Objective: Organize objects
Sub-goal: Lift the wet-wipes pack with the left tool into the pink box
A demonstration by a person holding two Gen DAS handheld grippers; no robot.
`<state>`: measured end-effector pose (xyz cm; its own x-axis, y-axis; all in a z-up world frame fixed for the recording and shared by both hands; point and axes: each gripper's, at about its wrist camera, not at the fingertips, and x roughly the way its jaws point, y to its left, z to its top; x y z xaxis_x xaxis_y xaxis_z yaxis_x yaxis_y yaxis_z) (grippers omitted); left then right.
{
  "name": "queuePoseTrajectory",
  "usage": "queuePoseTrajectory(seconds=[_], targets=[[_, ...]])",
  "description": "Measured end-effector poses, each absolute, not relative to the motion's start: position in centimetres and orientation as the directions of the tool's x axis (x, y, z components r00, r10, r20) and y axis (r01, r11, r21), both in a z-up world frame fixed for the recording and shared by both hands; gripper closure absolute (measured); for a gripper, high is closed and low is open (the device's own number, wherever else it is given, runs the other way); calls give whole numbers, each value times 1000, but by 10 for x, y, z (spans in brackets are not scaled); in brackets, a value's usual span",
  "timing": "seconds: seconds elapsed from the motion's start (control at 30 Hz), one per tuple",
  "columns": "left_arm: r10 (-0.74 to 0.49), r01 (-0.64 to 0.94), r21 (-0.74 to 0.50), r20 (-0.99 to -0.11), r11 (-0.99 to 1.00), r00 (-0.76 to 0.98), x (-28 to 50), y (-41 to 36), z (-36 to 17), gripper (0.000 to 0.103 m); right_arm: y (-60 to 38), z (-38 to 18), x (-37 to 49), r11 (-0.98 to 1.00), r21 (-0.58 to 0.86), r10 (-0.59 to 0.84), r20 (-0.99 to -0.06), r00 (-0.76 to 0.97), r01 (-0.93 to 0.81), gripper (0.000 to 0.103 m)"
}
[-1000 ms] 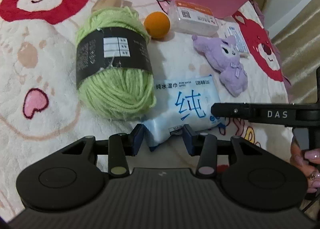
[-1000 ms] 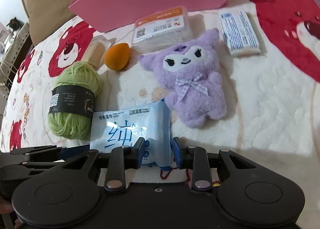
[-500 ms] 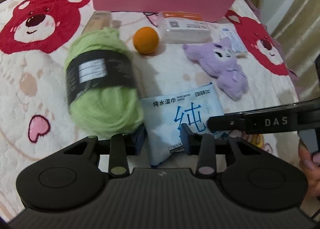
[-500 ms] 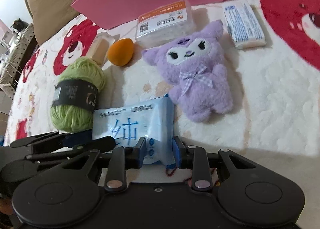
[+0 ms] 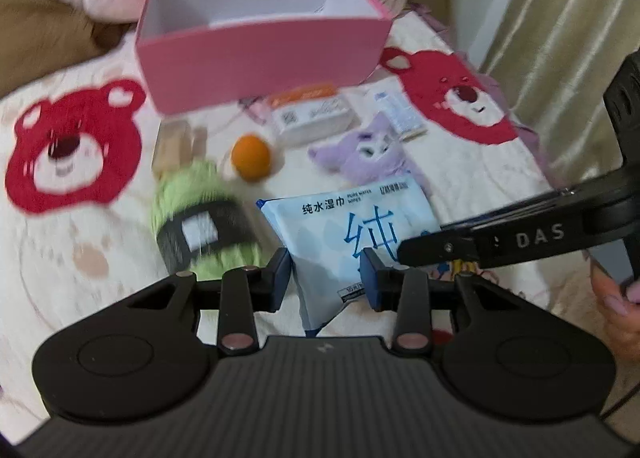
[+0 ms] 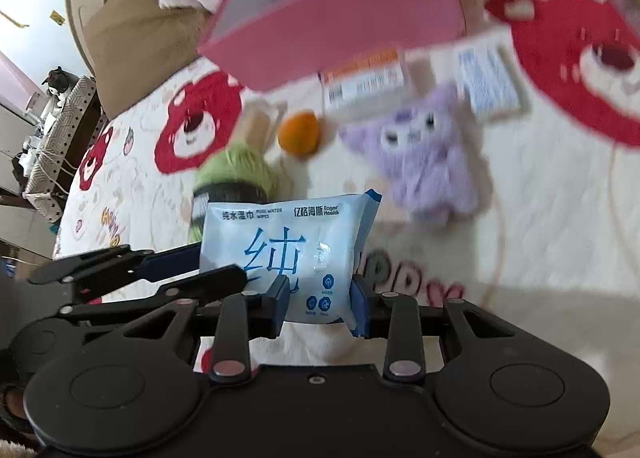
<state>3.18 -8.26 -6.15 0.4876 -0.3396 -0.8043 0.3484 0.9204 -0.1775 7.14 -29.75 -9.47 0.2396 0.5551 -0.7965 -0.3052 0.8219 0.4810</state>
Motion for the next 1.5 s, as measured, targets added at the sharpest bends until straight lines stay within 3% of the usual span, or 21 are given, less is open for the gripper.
queuePoseTrajectory(seconds=[0.4,0.67,0.97,1.13,1.5], targets=[[-399,401,-189,-738,896,544,105,-78,29,66,-298,-4,114,818,421,571,-678,464,-391,65],[-412,360,-231,-698,904,586,171,-70,51,66,-290,25,163,823,368,564,-623,542,-433,74],[-415,293,-295,-698,909,583,264,-83,2,66,-266,4,240,872,183,448,-672,590,-454,78],[-445,235,-379,-721,895,532,305,-79,-41,67,-261,-29,281,885,201,419,-738,529,-420,78],[-374,202,-315,-802,927,465,343,-106,-83,69,-237,-67,325,912,44,261,-830,494,-408,78]])
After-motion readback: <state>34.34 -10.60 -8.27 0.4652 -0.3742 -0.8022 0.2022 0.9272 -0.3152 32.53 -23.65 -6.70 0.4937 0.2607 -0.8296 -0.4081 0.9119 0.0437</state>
